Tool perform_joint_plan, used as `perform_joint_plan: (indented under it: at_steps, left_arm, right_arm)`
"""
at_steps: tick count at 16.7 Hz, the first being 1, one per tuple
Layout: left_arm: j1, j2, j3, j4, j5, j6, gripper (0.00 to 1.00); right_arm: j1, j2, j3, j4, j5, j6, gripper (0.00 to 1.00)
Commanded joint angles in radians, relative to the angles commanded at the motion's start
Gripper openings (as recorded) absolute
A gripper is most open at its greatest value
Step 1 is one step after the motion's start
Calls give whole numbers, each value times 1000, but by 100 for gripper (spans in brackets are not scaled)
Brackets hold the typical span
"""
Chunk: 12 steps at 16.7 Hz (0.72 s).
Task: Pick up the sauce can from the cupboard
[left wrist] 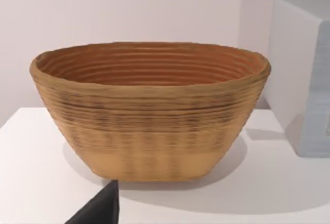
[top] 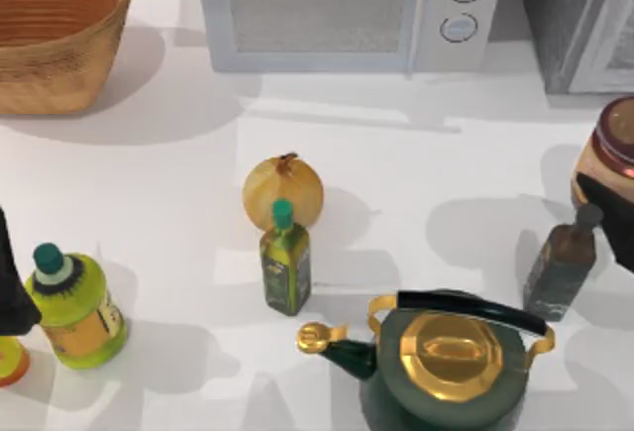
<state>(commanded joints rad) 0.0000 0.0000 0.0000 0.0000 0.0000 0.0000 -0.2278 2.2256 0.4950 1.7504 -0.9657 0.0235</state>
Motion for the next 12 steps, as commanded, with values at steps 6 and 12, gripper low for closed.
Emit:
perform_joint_plan:
  at_steps: [6, 12]
  left_arm:
    - [0, 0, 0, 0, 0, 0, 100]
    - [0, 0, 0, 0, 0, 0, 100]
  right_arm:
    - [0, 0, 0, 0, 0, 0, 53]
    - [0, 0, 0, 0, 0, 0, 98]
